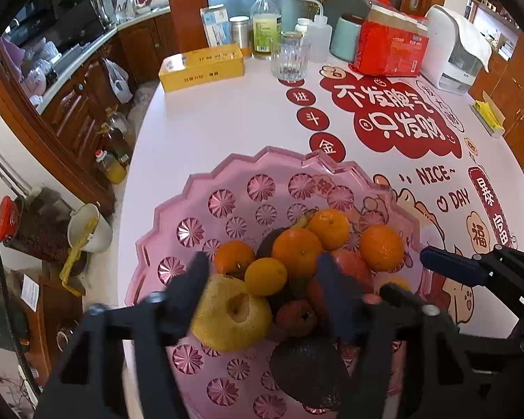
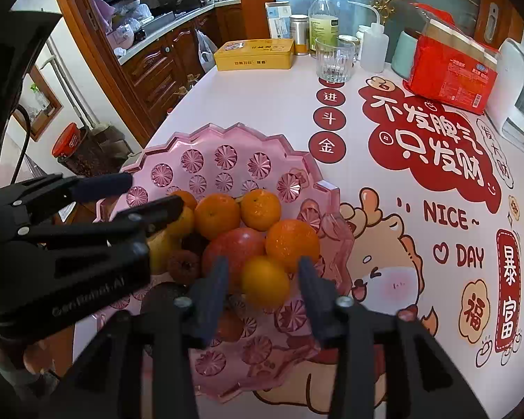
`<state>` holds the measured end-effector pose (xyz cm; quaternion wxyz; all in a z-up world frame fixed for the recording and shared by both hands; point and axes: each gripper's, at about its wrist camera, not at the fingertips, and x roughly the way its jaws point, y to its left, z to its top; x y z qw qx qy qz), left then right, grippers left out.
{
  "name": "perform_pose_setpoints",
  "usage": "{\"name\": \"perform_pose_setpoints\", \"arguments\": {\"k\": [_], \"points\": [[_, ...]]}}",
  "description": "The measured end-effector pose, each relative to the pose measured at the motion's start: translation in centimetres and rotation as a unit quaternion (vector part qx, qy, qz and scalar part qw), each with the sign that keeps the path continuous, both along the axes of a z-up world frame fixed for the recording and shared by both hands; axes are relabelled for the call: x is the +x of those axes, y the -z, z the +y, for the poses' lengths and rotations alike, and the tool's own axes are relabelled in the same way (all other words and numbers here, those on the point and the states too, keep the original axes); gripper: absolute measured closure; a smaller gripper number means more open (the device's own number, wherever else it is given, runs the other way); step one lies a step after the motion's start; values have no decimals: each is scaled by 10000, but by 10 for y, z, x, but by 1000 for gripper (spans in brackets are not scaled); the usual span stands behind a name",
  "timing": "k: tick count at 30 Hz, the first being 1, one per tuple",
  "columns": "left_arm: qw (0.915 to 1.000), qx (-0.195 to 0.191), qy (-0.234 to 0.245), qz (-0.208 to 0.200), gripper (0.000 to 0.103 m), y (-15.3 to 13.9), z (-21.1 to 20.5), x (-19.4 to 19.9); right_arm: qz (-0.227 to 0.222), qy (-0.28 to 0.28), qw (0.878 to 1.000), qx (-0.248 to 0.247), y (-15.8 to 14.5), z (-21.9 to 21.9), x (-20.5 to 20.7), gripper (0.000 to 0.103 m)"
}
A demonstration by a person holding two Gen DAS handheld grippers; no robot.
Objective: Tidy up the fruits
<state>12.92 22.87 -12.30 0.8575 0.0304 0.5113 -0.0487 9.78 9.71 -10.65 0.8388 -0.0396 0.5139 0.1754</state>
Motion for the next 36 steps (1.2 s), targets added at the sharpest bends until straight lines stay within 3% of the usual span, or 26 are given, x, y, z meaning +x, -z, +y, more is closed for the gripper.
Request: {"name": "perform_pose_setpoints", "arguments": {"k": [3,7,16,36], "points": [[10000,23,17,-52,27,-3,-2,-2,-43,-15,10000,49,-3,0,-3,47],[10000,20,20,-59,15,-6,-2,-6,-89,-52,9999,14,-5,1,-8,47],[9998,-103,-124,-65,5,-17,2,-20,-167,-24,9999,31,-13,-5,-20,47],[9996,-234,-48,-161,1,-33,-51,-76,-124,351,9992,118,-19,-73,-60,47]]}}
